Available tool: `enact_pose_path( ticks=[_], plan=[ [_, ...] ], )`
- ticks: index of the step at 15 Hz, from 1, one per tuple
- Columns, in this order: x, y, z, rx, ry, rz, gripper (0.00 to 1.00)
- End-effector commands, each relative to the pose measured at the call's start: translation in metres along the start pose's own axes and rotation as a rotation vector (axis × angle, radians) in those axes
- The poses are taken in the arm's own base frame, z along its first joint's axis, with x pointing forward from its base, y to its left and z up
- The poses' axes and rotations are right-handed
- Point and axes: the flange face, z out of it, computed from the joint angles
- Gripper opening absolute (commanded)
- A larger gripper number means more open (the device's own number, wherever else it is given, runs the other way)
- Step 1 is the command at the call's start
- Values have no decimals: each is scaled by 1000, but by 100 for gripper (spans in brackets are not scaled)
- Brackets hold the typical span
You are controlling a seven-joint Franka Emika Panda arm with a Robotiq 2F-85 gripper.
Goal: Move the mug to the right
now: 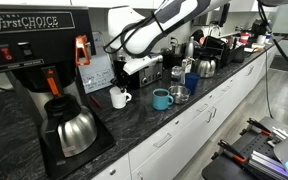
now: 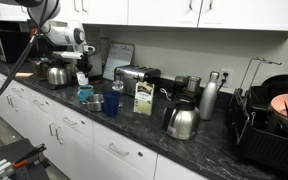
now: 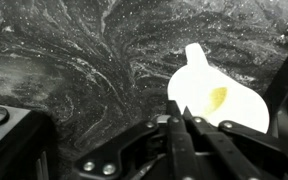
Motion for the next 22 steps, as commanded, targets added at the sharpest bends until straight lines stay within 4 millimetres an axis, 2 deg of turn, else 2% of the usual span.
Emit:
enact_pose_path(
  ticks=[1,7,10,12,14,15,22],
  plan=[
    [6,22,-22,-16,19,49,1],
    [14,97,-72,-90,24,245,1],
    [10,123,-96,-118,17,345,1],
    [3,131,-108,-139,1,437,1],
    [-2,128,-117,-135,-11,499,1],
    [7,128,-112,-129,5,450,2],
    [3,125,-113,-134,-7,486,2]
  ],
)
